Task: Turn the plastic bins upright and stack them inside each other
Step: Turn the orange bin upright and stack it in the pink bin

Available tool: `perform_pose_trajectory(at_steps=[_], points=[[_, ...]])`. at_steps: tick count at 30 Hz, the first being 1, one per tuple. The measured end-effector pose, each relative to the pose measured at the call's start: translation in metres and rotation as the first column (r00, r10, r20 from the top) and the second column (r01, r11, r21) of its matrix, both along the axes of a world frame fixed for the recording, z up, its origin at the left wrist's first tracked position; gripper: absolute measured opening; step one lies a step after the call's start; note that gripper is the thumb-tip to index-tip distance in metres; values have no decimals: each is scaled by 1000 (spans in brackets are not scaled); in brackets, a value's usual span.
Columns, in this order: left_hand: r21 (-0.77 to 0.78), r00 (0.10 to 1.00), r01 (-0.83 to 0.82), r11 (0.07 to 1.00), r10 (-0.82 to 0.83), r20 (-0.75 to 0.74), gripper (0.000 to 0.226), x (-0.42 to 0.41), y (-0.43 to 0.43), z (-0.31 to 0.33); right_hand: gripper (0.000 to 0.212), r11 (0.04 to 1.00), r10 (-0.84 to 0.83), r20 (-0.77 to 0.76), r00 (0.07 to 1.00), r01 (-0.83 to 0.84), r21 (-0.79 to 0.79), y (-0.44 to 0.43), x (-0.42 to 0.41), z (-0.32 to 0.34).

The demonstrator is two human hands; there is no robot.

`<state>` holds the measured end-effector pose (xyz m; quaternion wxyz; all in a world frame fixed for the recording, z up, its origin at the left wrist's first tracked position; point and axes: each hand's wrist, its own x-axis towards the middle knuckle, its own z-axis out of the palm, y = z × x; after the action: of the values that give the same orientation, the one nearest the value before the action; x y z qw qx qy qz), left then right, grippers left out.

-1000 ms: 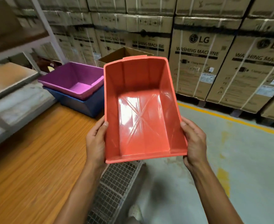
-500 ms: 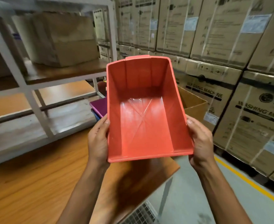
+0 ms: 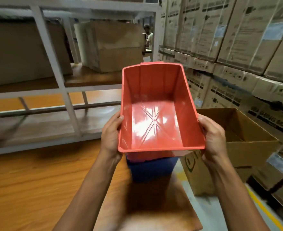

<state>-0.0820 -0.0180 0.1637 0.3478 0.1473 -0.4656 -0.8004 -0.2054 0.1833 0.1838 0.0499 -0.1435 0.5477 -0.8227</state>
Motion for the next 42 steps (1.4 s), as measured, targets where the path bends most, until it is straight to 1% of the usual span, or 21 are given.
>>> perform_pose_trajectory(at_steps=[4,8,9,11,14,17,21,24,27,30,33,35,37,38,40,42], points=[[39,998,-55,998,54,36,27,-23,0,6,15,991,122,59,991,-126,55,-16,-51,-1],[121,991,-77,990,63,115,27,-39,0,11,11,974,168,61,984,-176,146,-30,-84,-1],[133,988,-91,987,72,139,29,-41,-1,11,12,966,182,74,980,-192,172,-33,-90,-2],[149,979,-132,980,105,176,33,-45,-2,10,22,943,241,103,965,-258,211,-34,-97,-4],[184,962,-214,959,174,213,39,-50,-8,4,25,891,324,141,936,-352,288,-35,-101,-2],[182,952,-246,952,202,230,34,-54,-13,-2,25,865,366,156,917,-398,305,-39,-105,-1],[156,947,-251,955,209,242,22,-58,-14,-7,26,836,411,147,900,-436,333,-42,-110,-2],[144,941,-267,953,225,253,23,-60,-18,-11,28,821,435,121,892,-448,353,-40,-111,-6],[117,935,-276,954,238,261,25,-57,-20,-13,27,811,435,96,896,-435,390,-41,-112,-10],[98,936,-276,956,244,252,27,-54,-22,-18,20,803,447,43,894,-422,420,-43,-112,-15],[90,944,-262,961,236,229,26,-50,-23,-19,22,801,453,16,892,-414,433,-42,-106,-18],[82,937,-254,964,224,268,26,-48,-22,-24,19,795,441,31,897,-407,450,-42,-106,-24],[66,913,-246,967,208,351,26,-43,-21,-31,17,772,427,46,903,-391,500,-42,-105,-29],[31,895,-235,972,204,396,28,-40,-22,-35,19,759,421,41,906,-377,530,-42,-104,-32],[-69,880,-174,982,187,438,33,-36,-21,-37,24,726,404,-35,914,-298,619,-42,-102,-32],[-170,880,-151,974,210,425,28,-38,-17,-30,40,647,394,-187,900,-127,752,-42,-98,-29]])
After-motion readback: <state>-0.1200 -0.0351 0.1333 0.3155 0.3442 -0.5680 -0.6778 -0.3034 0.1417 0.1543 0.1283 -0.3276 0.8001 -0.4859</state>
